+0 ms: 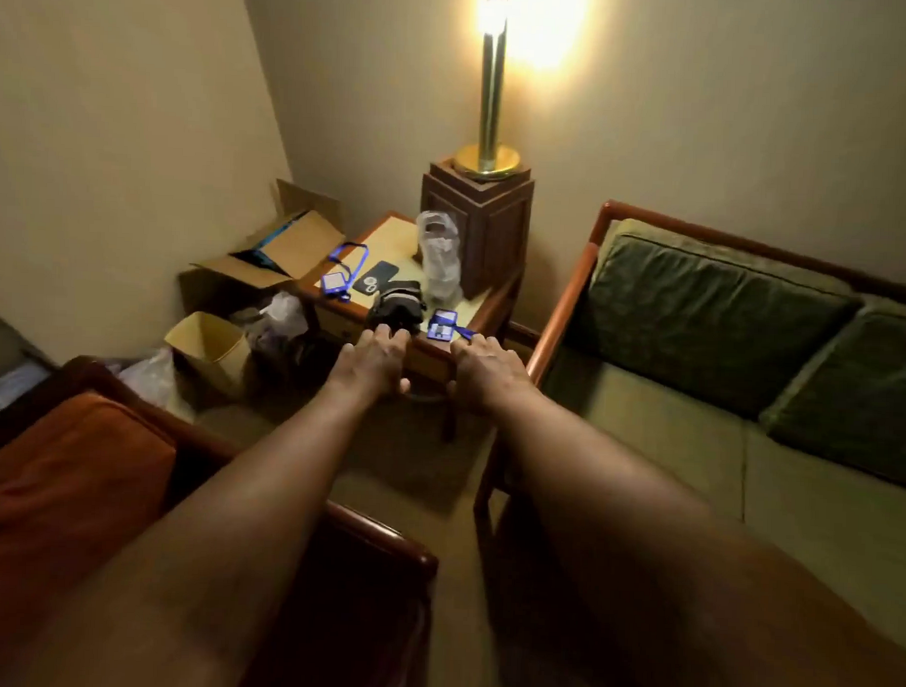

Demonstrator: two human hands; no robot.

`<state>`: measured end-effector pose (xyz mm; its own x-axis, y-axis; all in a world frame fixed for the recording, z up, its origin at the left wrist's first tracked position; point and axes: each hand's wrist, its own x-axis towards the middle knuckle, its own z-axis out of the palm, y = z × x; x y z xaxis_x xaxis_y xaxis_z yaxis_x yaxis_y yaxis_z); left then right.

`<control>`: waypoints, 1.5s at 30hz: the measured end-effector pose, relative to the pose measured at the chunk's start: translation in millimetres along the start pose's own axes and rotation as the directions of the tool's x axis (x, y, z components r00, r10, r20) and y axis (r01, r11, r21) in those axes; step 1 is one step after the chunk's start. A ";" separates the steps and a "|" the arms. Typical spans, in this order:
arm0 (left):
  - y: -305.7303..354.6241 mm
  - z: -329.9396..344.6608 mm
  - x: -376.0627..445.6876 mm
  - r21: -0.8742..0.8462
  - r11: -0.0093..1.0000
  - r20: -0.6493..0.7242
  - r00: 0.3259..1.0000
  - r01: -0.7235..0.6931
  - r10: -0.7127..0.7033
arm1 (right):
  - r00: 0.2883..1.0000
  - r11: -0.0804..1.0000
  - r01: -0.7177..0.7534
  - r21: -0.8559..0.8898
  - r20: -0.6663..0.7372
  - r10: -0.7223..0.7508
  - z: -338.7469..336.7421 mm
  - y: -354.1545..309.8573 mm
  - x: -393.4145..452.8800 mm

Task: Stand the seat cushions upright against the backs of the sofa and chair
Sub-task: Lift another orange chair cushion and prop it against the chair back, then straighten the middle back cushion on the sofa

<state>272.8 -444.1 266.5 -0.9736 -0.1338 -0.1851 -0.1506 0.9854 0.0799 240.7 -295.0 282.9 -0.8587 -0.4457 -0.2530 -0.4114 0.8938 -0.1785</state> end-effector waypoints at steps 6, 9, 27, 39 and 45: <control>224.1 -7.2 7.0 0.013 0.921 -0.050 0.920 -0.389 0.389 | 0.951 0.956 -0.282 0.079 -0.106 0.289 -30.5 187.8 -92.3; 333.6 -17.9 1.8 0.053 0.850 -0.080 0.846 -0.525 0.527 | 0.899 0.911 -0.399 0.106 -0.151 0.411 -50.1 274.6 -152.0; 777.1 -49.6 -25.4 0.116 0.488 -0.151 0.470 -0.865 0.870 | 0.555 0.618 -0.757 0.212 -0.290 0.780 -124.1 611.5 -391.7; 889.2 -30.1 143.7 0.076 0.650 -0.028 0.650 -0.756 0.759 | 0.666 0.697 -0.700 0.156 -0.211 0.715 -153.8 789.0 -283.3; 939.4 -10.5 206.3 0.086 0.715 0.060 0.720 -0.693 0.691 | 0.707 0.721 -0.675 0.154 -0.141 0.693 -151.7 879.2 -247.9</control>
<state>-71.3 452.8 313.7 -0.7950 0.5908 -0.1374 0.5821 0.8068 0.1009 45.5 608.7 332.9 -0.9354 0.3107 -0.1686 0.3304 0.9381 -0.1041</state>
